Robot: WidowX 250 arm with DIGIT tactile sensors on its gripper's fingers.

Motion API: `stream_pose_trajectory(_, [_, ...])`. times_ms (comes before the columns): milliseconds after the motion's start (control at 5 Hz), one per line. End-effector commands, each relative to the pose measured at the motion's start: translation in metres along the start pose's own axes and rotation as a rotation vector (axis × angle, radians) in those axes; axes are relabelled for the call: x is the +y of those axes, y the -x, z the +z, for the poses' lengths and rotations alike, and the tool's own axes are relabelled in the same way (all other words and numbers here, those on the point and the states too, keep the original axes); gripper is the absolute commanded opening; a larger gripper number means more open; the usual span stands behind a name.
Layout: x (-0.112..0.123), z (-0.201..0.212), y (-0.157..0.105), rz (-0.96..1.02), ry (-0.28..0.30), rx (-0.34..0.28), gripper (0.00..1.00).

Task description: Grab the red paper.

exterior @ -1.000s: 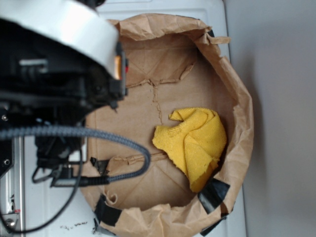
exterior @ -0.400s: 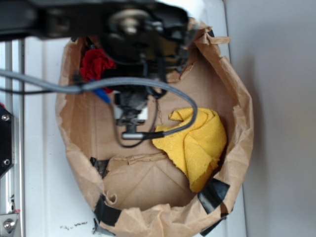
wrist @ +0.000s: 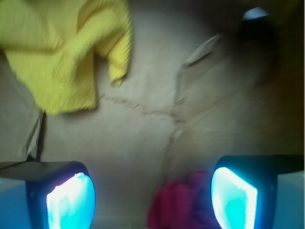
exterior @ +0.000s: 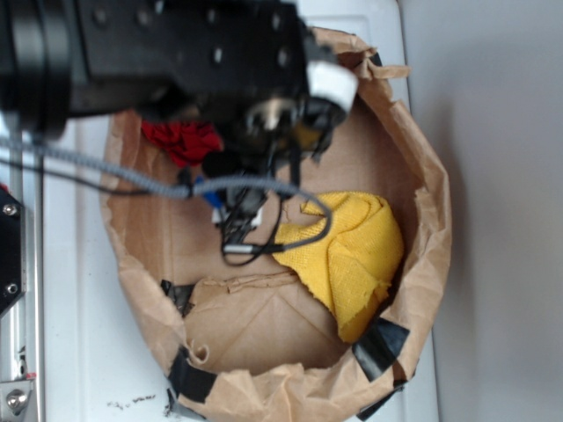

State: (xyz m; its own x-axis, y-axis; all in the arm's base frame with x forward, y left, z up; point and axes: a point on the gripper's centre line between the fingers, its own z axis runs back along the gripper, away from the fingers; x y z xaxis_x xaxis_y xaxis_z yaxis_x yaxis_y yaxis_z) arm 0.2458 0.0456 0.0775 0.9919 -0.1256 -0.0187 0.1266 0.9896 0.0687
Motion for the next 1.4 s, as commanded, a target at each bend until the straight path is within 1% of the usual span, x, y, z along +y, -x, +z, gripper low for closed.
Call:
stream_pose_trajectory(0, [0.006,-0.019,0.020,-0.055,-0.051,-0.001,1.00])
stream_pose_trajectory(200, [0.024,-0.039,0.017,-0.032,-0.082,0.028,1.00])
stream_pose_trajectory(400, [0.033,-0.058,0.014,-0.027,-0.146,0.061,1.00])
stream_pose_trajectory(600, [0.035,-0.070,0.013,-0.016,-0.160,0.062,0.68])
stream_pose_trajectory(800, [0.025,-0.064,0.026,-0.011,-0.161,0.046,0.00])
stream_pose_trajectory(1000, [0.022,-0.055,0.026,-0.011,-0.153,0.025,0.00])
stream_pose_trajectory(1200, [0.023,-0.033,0.021,-0.012,-0.107,-0.009,0.00])
